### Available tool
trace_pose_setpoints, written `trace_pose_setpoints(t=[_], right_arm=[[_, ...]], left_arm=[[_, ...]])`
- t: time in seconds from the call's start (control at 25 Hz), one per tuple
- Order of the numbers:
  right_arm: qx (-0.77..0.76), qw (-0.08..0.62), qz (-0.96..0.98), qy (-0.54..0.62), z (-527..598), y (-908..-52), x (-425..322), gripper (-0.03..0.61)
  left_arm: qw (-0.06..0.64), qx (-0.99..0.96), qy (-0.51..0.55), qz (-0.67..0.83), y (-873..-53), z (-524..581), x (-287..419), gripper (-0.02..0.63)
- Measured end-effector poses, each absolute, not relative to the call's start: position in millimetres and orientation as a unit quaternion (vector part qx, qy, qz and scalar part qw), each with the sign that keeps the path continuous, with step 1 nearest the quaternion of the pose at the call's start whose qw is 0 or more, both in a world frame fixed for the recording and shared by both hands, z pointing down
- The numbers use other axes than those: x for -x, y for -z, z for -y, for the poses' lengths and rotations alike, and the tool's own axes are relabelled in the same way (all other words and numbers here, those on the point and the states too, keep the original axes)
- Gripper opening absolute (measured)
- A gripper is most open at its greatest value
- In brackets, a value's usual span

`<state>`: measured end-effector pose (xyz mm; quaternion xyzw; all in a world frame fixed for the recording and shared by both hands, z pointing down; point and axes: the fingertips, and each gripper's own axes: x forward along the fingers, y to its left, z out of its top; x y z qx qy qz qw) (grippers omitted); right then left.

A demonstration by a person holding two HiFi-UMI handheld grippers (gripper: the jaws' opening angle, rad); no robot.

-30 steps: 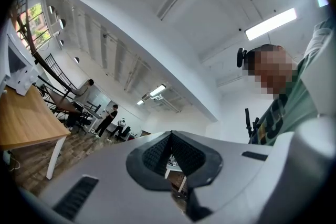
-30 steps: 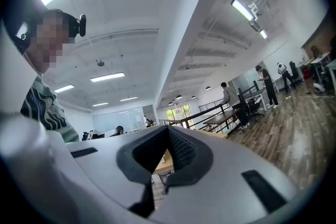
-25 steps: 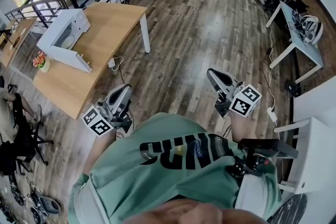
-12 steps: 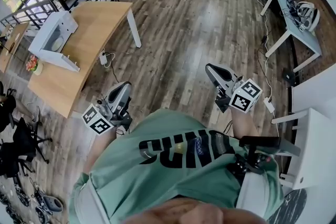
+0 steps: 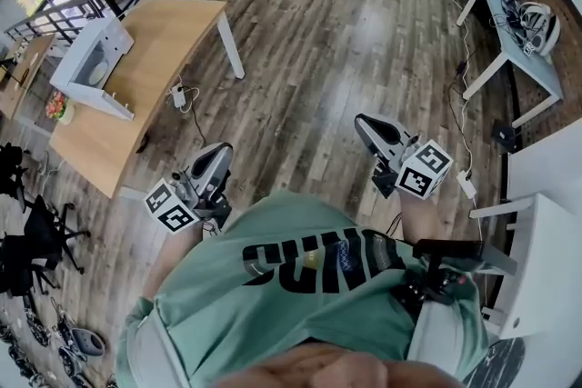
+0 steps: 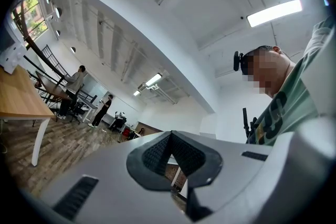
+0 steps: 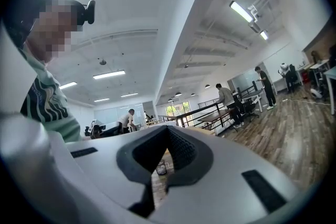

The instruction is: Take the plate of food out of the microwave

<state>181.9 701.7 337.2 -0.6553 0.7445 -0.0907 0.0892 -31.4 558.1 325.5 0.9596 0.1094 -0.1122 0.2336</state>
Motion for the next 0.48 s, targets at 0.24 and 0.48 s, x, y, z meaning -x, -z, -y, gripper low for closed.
trace_pose_setpoints(t=[0.24,0.48], right_arm=[[0.650,0.106,-0.745,0.106,-688.0,-353.9,-190.6,0.005],[0.646,0.090,-0.750,0.109,-623.8,-360.0,-184.1,0.005]], left_arm=[[0.241,-0.960,0.099,-0.101,-339.2,-551.3,29.1,0.003],[0.252,-0.956,0.115,-0.093,-346.9,-485.4,37.6,0.003]])
